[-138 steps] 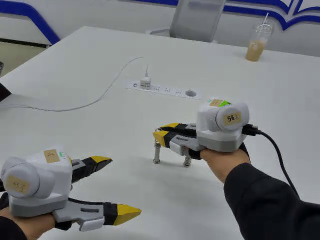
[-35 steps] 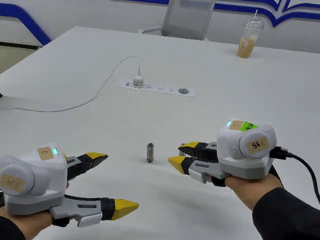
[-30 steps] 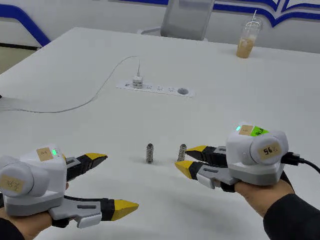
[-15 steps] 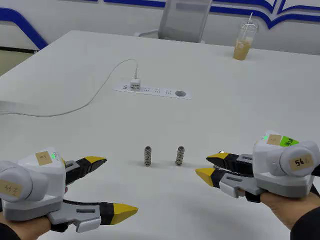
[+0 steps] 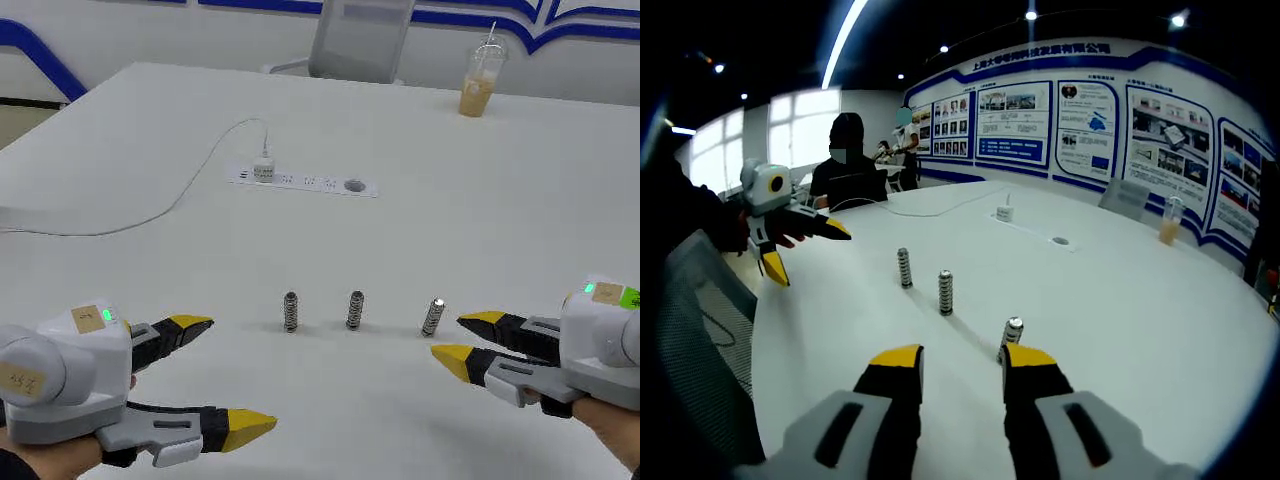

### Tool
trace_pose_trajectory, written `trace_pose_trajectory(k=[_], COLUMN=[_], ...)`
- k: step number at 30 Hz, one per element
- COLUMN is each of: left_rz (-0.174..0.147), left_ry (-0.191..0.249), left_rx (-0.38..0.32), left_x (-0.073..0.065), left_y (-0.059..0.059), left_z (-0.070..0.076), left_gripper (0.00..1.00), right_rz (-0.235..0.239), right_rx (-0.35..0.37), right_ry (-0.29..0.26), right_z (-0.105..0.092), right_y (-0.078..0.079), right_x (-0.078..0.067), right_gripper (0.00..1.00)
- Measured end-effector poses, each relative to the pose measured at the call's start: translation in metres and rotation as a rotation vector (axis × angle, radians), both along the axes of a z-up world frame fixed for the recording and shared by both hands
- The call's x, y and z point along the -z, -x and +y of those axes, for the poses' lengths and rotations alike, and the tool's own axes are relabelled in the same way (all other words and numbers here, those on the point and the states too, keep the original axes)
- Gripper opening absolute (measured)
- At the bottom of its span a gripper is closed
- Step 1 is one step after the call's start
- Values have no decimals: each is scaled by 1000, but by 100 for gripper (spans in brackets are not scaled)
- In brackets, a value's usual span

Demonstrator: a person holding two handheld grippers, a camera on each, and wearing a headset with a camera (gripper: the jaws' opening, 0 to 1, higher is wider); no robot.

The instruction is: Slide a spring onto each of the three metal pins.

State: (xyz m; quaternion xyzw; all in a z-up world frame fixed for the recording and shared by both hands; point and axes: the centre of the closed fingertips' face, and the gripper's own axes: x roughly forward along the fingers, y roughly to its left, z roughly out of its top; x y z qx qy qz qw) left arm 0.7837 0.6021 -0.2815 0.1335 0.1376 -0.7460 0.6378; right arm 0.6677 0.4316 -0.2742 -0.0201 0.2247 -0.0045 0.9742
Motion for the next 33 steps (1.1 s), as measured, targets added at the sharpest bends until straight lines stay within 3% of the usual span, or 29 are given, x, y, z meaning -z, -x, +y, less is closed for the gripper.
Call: trace_pose_trajectory(k=[13,33], left_rz=[7,18], left_ry=[-4,-1], left_rx=[-6,-17], left_x=[4,6], left_y=[-1,-2], left_z=[1,1], left_gripper=[84,84], right_rz=[-11,-42], right_rx=[-15,-18], right_ry=[-1,-4], right_z=[-3,-1], right_y=[15,14], right_x=[7,5], right_gripper=[49,64])
